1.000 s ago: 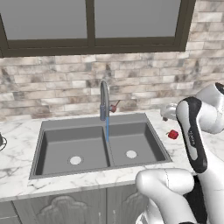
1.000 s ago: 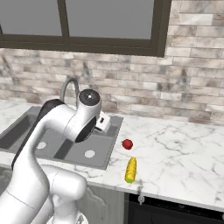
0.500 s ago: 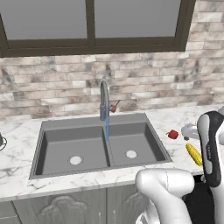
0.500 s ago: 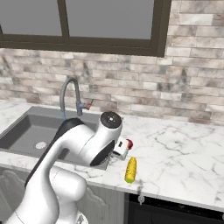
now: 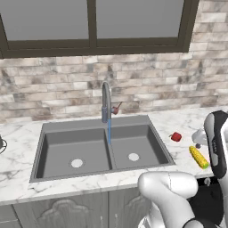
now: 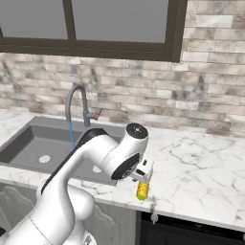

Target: Turn on the sink faucet. Then move the corn from the counter to the sink. Turn off the sink. Move the vegetable from the sink to the pot next to the stove. Finally move the pot to the rear right burner.

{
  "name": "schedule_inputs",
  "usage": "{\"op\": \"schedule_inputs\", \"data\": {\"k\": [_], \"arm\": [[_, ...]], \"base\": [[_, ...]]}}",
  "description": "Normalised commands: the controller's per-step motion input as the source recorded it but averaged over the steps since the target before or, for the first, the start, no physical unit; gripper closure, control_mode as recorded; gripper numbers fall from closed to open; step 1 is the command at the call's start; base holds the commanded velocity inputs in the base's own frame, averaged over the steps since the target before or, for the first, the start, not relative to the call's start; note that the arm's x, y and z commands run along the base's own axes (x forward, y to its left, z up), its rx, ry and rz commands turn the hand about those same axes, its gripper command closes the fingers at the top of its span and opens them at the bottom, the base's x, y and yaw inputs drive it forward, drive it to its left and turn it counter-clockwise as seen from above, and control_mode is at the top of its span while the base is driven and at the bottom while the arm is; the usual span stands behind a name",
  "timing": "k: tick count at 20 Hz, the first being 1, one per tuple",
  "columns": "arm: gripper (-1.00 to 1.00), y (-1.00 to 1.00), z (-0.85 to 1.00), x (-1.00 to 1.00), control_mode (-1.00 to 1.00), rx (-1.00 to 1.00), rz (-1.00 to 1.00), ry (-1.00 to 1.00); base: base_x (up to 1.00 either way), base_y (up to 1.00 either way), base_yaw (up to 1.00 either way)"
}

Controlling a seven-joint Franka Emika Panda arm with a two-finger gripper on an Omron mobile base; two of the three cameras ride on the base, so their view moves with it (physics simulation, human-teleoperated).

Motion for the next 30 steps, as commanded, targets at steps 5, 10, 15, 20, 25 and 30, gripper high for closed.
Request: {"op": "schedule_inputs", "data": {"k": [5, 10, 15, 20, 25, 30], "arm": [[-1.00, -0.22, -0.55, 0.01, -1.00, -0.08, 0.00, 0.16], [-1.00, 0.01, -0.53, 0.20, -1.00, -0.08, 0.07, 0.02], [-1.00, -0.06, -0.25, 0.19, -1.00, -0.02, 0.13, 0.00], [-1.00, -0.20, -0.16, 0.15, -1.00, -0.04, 0.07, 0.00], [-1.00, -0.15, -0.17, 0.18, -1.00, -0.02, 0.02, 0.00], [-1.00, -0.12, -0.28, 0.24, -1.00, 0.00, 0.00, 0.00]], "base": [[0.00, 0.00, 0.00], [0.00, 0.00, 0.00], [0.00, 0.00, 0.00], [0.00, 0.00, 0.00], [0.00, 0.00, 0.00], [0.00, 0.00, 0.00]]}}
